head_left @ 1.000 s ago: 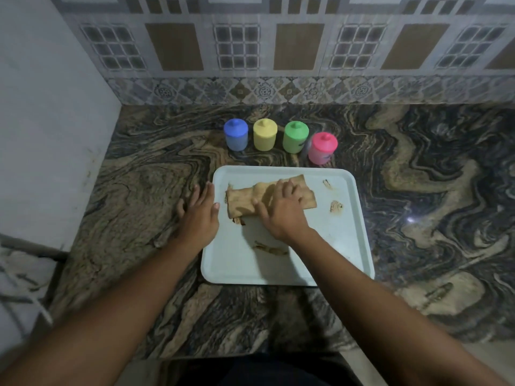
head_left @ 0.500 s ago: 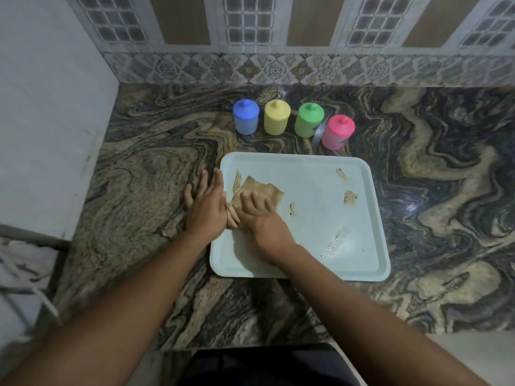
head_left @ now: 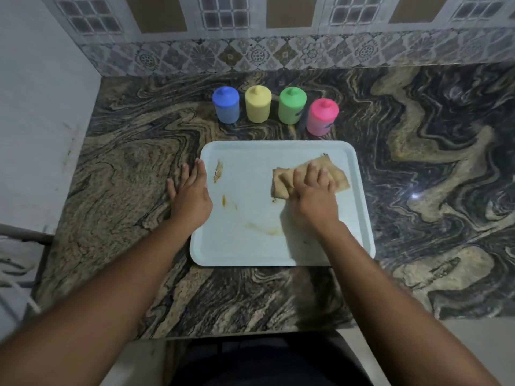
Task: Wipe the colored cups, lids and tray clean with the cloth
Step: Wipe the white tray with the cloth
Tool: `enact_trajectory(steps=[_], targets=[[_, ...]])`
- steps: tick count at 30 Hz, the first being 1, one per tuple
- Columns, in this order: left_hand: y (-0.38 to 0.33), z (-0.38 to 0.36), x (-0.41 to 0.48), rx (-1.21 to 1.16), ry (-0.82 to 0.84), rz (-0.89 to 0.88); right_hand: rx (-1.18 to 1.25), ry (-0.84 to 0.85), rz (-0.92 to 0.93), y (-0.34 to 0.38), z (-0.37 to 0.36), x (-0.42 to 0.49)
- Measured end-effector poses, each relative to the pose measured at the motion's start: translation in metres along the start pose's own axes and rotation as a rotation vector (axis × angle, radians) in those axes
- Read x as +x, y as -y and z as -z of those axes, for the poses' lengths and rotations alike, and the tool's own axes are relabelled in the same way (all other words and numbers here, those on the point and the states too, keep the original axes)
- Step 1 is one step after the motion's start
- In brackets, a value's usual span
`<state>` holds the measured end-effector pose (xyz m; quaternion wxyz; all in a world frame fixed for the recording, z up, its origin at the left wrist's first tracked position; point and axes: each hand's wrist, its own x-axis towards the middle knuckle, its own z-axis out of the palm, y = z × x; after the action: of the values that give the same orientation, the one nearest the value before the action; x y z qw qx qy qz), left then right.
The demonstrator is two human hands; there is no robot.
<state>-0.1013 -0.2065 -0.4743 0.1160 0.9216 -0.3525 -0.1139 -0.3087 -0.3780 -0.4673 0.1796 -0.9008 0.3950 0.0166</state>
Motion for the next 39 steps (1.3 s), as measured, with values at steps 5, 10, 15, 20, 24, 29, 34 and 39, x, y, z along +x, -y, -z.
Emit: enact_trajectory(steps=[5,10,15,20,24,29,34,39], targets=[[-0.005,-0.002,-0.006,0.002,-0.063,0.020,0.028,0.100,0.390,0.064,-0.031,-0.033],[-0.006,-0.003,-0.006,0.025,-0.089,0.002,0.071,0.129,0.425,-0.005,-0.014,-0.089],[-0.004,-0.006,-0.007,0.052,-0.089,0.002,0.012,-0.036,-0.010,-0.043,0.020,-0.002],[-0.006,-0.007,-0.007,0.048,-0.084,0.014,0.071,0.064,0.335,0.038,-0.009,0.001],[-0.004,-0.008,-0.005,0.043,-0.090,0.010,0.199,0.075,0.498,0.019,-0.012,-0.065],[-0.002,-0.010,-0.003,0.046,-0.109,-0.010,0.154,-0.121,-0.049,-0.048,0.022,-0.004],[-0.001,-0.010,-0.006,0.038,-0.100,-0.014,0.145,-0.075,0.053,0.015,0.014,0.039],[-0.001,-0.008,-0.006,0.049,-0.095,-0.009,0.189,0.060,0.346,-0.003,0.003,-0.026]])
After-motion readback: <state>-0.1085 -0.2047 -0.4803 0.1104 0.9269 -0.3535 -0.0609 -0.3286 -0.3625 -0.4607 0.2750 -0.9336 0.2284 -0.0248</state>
